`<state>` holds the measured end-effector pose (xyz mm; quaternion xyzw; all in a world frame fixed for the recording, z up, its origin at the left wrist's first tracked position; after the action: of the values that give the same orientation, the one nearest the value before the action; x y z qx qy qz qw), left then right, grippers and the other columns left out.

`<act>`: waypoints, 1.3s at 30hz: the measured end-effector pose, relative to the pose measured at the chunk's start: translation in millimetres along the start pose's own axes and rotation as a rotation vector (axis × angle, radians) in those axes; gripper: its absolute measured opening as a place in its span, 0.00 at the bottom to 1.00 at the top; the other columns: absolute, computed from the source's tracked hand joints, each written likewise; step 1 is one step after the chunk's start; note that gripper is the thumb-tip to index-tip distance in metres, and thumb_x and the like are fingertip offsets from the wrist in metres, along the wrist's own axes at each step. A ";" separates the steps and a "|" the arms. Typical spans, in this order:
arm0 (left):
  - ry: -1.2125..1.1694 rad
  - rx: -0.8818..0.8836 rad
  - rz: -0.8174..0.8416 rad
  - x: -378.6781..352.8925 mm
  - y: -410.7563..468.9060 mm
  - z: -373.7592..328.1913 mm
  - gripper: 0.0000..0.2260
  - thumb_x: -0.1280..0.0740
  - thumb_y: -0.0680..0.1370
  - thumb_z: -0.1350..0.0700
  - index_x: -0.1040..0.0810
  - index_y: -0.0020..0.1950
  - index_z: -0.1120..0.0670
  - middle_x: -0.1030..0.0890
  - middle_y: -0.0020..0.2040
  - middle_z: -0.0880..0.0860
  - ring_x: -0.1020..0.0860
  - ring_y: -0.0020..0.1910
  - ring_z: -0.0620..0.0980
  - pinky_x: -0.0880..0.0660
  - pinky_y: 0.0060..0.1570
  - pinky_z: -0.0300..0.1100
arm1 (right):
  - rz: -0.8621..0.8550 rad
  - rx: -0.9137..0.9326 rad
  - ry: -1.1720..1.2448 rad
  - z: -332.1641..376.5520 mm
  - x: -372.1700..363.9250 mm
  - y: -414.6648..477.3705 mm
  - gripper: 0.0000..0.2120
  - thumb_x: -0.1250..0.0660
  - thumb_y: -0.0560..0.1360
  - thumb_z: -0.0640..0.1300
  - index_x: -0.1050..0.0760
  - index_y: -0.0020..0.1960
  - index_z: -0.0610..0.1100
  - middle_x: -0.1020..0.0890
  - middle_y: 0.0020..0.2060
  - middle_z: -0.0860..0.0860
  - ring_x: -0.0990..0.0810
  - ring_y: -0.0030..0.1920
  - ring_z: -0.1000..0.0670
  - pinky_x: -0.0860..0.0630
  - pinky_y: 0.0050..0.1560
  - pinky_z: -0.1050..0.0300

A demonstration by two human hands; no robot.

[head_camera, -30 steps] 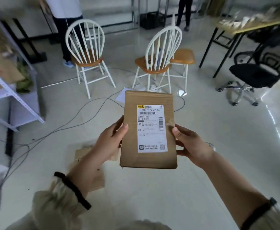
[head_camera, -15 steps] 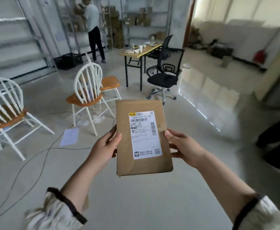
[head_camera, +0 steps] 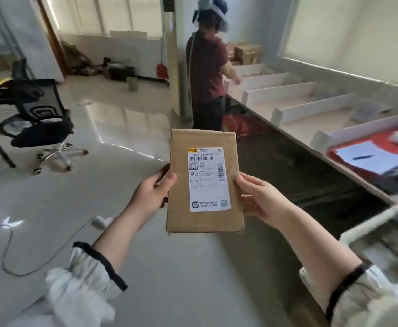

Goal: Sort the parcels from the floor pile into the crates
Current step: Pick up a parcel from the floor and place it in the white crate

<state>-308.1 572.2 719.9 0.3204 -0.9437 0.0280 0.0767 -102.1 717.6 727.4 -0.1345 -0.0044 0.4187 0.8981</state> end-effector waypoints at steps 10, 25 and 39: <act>-0.062 -0.073 0.720 -433.6 -26.3 -46.1 0.32 0.34 0.65 0.34 0.29 0.68 0.41 0.16 0.51 0.40 0.18 0.51 0.42 0.22 0.48 0.38 | -0.737 -0.005 0.176 -40.4 334.3 -249.2 0.12 0.35 0.76 0.52 0.24 0.59 0.58 0.15 0.42 0.56 0.16 0.38 0.55 0.20 0.34 0.57; 0.132 0.016 1.221 -771.8 -108.3 -39.7 0.18 0.36 0.77 0.45 0.30 0.67 0.38 0.19 0.50 0.39 0.20 0.48 0.41 0.23 0.42 0.37 | -1.244 -0.119 0.501 -142.5 516.4 -427.5 0.08 0.35 0.76 0.53 0.26 0.54 0.60 0.17 0.52 0.54 0.21 0.55 0.48 0.21 0.47 0.49; 0.431 0.263 1.099 -806.0 -5.2 56.5 0.18 0.38 0.75 0.38 0.31 0.66 0.34 0.20 0.44 0.32 0.20 0.43 0.35 0.25 0.35 0.32 | -1.053 -0.304 0.659 -216.7 598.1 -290.7 0.13 0.40 0.79 0.51 0.26 0.63 0.52 0.18 0.52 0.51 0.21 0.53 0.47 0.26 0.44 0.50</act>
<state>318.9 1046.3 533.1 -0.2202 -0.9230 0.2440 0.2002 530.7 938.3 527.2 -0.3618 0.1471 -0.1472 0.9087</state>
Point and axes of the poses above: each hand's wrist, its own y-axis towards the middle knuckle, its own x-axis out of the back of the hand, z = x × y, the point moved 4 cm from there along y, towards the middle knuckle
